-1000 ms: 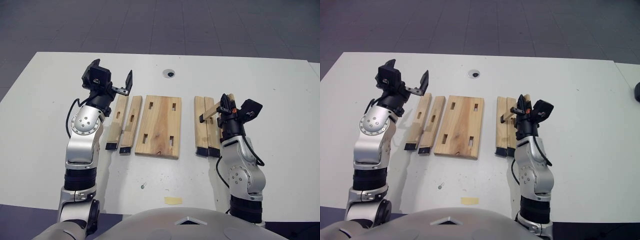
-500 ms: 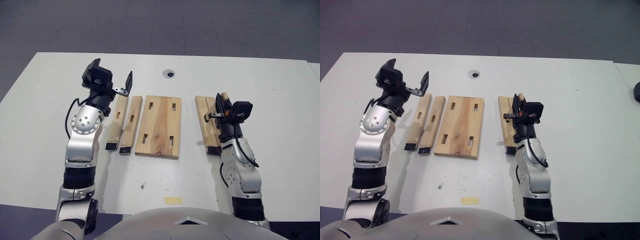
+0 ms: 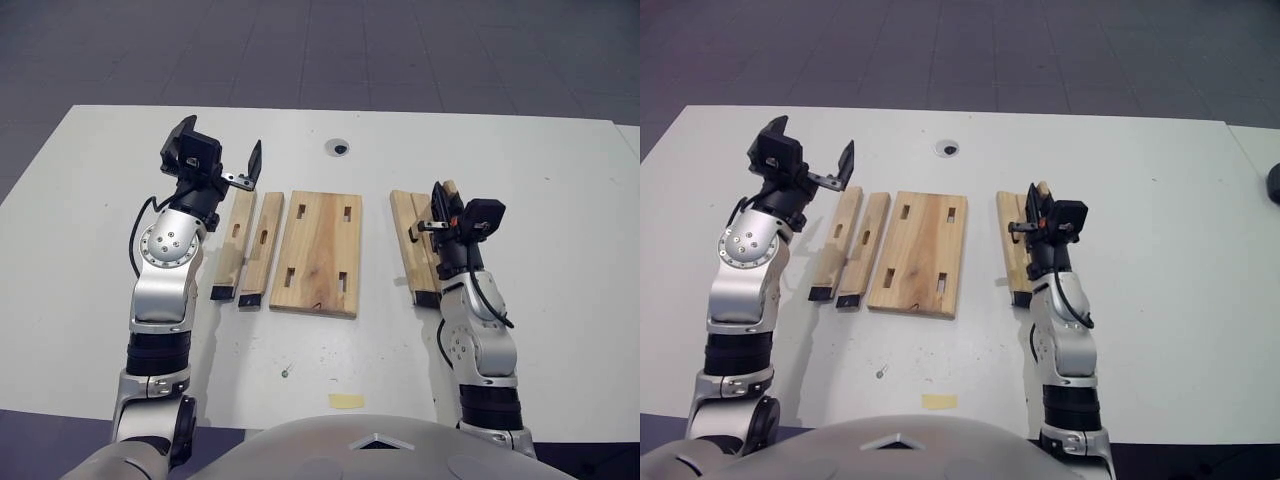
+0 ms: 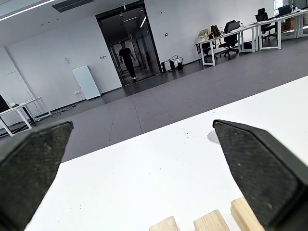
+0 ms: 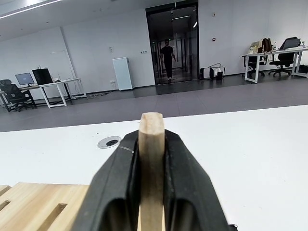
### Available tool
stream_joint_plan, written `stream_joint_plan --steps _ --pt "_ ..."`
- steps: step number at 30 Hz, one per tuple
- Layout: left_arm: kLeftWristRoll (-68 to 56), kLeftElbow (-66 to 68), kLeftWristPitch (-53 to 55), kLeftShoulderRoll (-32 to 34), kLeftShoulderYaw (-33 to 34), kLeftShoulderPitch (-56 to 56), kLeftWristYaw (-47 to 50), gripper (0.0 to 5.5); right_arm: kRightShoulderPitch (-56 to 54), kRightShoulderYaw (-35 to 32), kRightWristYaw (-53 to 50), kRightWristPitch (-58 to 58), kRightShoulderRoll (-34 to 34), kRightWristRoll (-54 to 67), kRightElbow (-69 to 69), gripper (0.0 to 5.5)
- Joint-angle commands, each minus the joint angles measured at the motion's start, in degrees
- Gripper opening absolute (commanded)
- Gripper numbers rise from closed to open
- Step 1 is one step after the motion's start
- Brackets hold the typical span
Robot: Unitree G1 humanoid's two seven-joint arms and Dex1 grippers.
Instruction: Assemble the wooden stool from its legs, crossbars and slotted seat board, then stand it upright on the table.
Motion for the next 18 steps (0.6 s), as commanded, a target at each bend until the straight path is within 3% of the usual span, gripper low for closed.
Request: stream_joint_plan --steps 1,10,18 --pt "0.6 0.7 -0.6 0.1 0.2 -0.4 0.3 5.4 -1.1 -1.0 -0.2 2.1 -0.6 -0.3 -0.7 0.86" --pt "1.0 1.4 -1.3 -0.2 0.0 -0.4 0.7 5.4 -4.8 -2.0 -1.4 3.7 0.0 0.5 -4.6 2.21" --pt "1.3 1.5 -2.0 -0.9 -0.4 -0.3 1.2 5.4 -14.9 -4.3 -1.9 9.3 -1.9 1.5 -7.5 3.51"
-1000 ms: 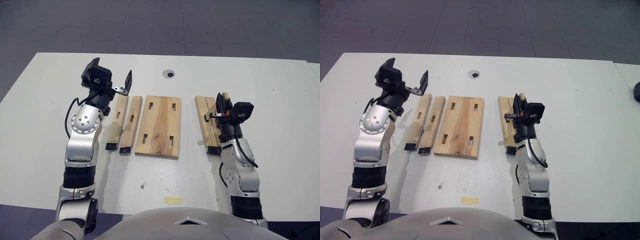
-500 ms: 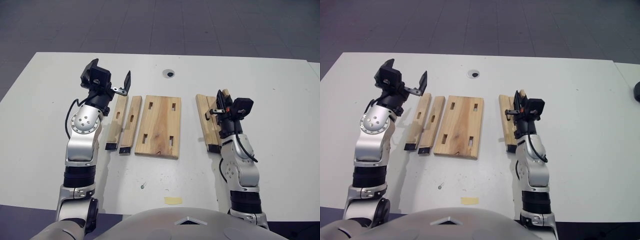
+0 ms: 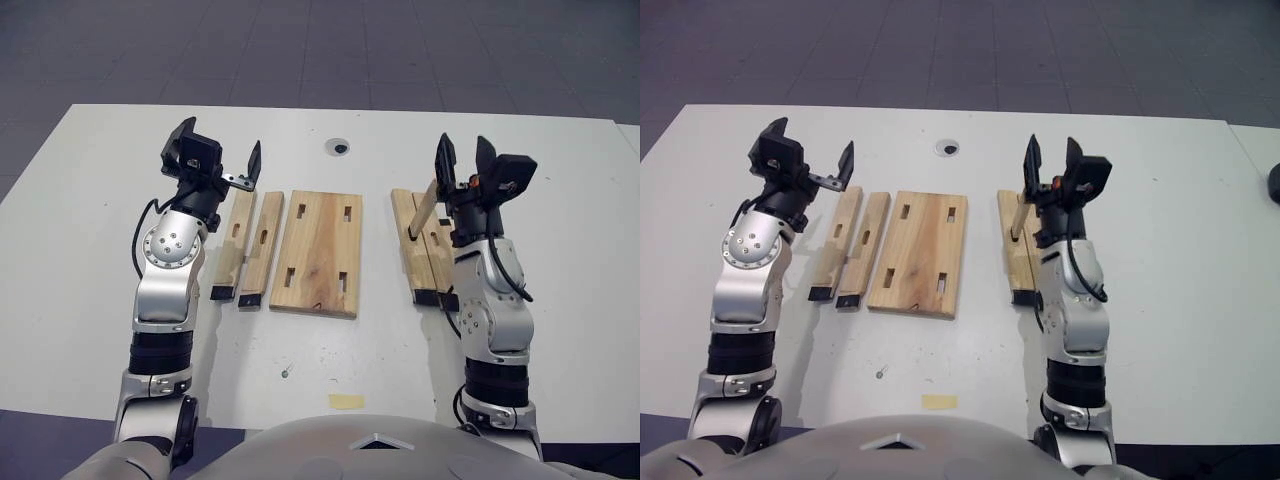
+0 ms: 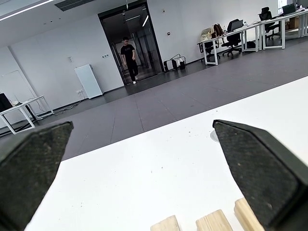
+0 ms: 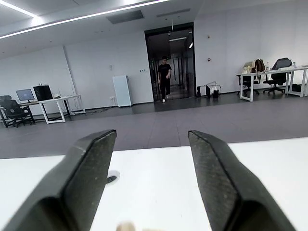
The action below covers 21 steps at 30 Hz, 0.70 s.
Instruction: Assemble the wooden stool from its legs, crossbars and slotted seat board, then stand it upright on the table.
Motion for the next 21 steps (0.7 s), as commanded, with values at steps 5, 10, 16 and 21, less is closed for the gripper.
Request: stream_joint_plan --steps 5,10,16,21 --pt "0.9 0.9 -0.8 -0.6 -0.6 -0.8 0.3 5.4 -11.4 -2.0 0.8 8.0 -2.9 2.2 0.9 4.3" --pt "1.0 1.6 -1.4 -0.7 -0.8 -1.3 0.2 5.4 -18.4 -1.7 2.6 12.6 -5.6 2.1 3.1 5.16" --pt "1.0 1.9 -1.7 -0.4 -0.9 -1.4 0.0 5.4 -24.9 -4.0 1.2 16.5 -5.6 4.8 -0.6 5.38" --pt "1.1 1.9 -1.7 -0.5 -1.2 -1.2 0.1 5.4 -18.3 -0.3 2.5 19.0 -5.0 3.6 2.3 5.38"
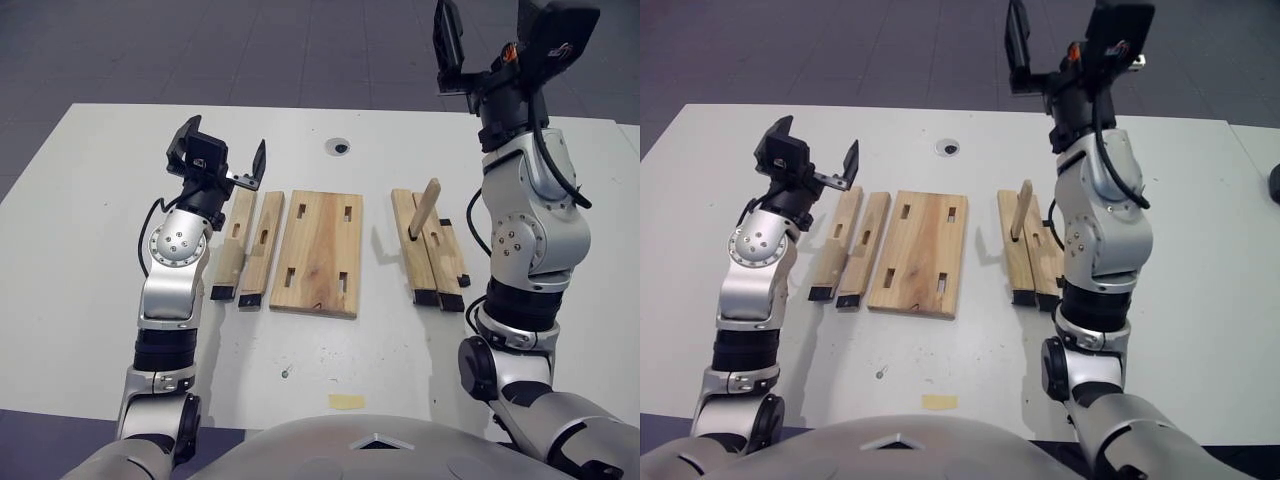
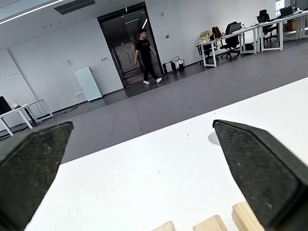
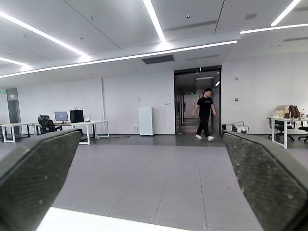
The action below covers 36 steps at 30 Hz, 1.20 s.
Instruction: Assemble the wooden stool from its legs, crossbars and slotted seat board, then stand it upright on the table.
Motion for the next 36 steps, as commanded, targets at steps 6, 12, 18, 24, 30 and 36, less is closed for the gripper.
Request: stream_joint_plan --steps 6,12,18,24,30,36 --pt "0.3 1.5 0.0 0.1 0.1 -0.8 0.0 5.4 21.2 8.1 3.6 0.7 -1.3 -6.7 16.3 5.38" --pt "0.2 1.7 0.1 0.0 0.0 -0.5 0.0 5.4 17.4 7.3 4.9 -0.7 0.3 -4.2 11.7 5.38" --pt "0.2 1.7 0.2 0.0 -0.1 -0.5 -0.1 5.4 15.2 6.9 4.4 -0.8 -2.5 -6.8 2.7 5.38" --pt "0.0 0.3 0.7 0.4 0.1 0.5 -0.5 5.4 17.7 6.2 1.7 2.9 -1.8 -7.2 -12.0 5.38" --pt "-0.1 -1.9 1.7 1.1 1.1 3.0 -0.6 5.4 28.6 8.7 -0.1 9.6 -2.0 -8.1 -23.7 5.38" --pt "0.3 -2.4 1.8 1.3 1.0 4.9 -0.9 5.4 43.3 10.1 2.7 19.0 -0.9 -2.5 -22.5 5.38"
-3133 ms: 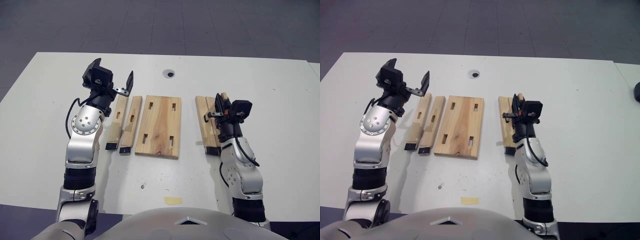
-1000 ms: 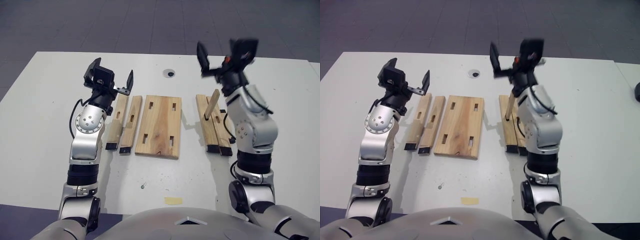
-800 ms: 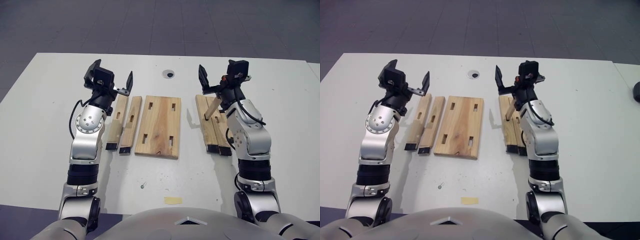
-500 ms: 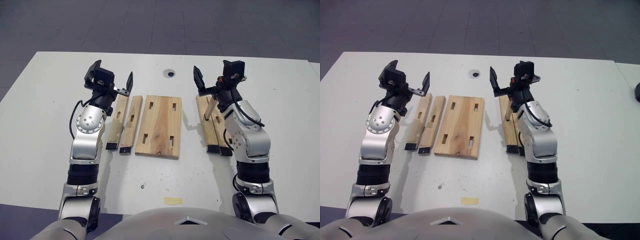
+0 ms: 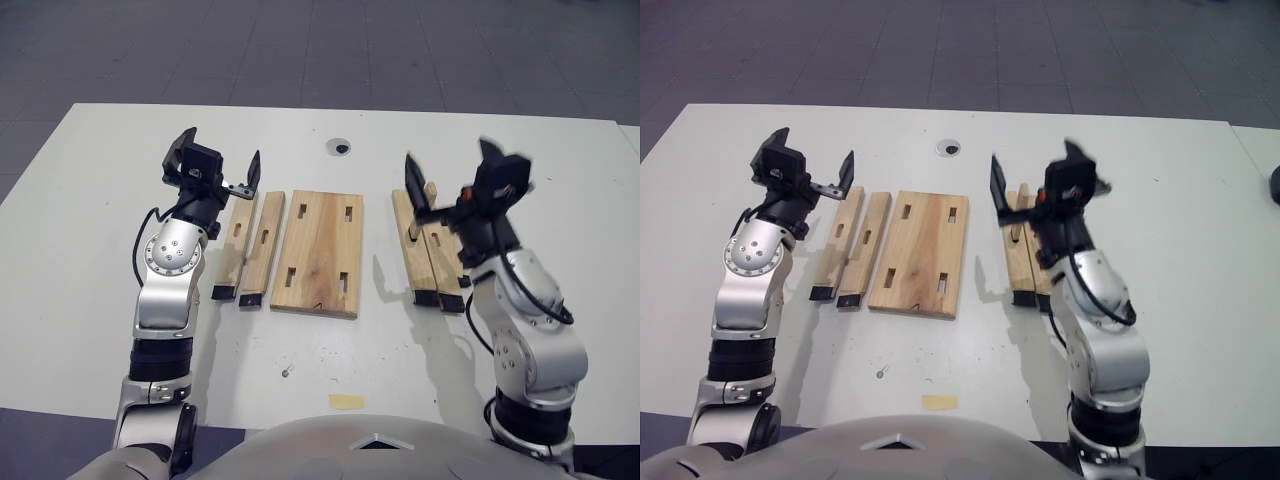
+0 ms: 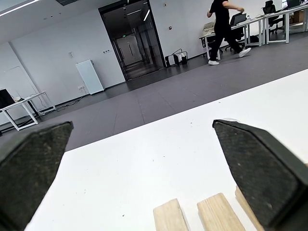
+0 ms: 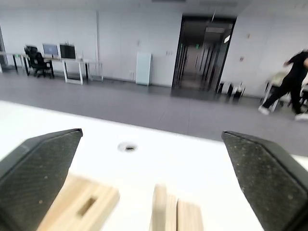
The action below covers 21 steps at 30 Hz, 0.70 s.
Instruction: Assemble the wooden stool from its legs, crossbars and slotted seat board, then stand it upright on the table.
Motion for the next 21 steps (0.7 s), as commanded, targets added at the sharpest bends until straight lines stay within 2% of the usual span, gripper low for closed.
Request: stream_joint_plan --steps 1,12,21 --pt "0.5 -0.2 0.5 0.6 -0.2 0.5 -0.7 5.4 5.1 -0.5 1.1 6.6 1.4 4.0 2.0 5.38" --pt "1.0 -0.2 0.4 0.3 -0.4 0.8 -0.8 5.4 7.6 -1.0 -1.3 17.0 3.7 6.0 3.8 5.38" --pt "1.2 -0.5 0.3 -0.2 -0.7 1.2 -0.4 5.4 6.5 -0.2 -2.3 16.7 0.4 1.8 4.1 5.38"
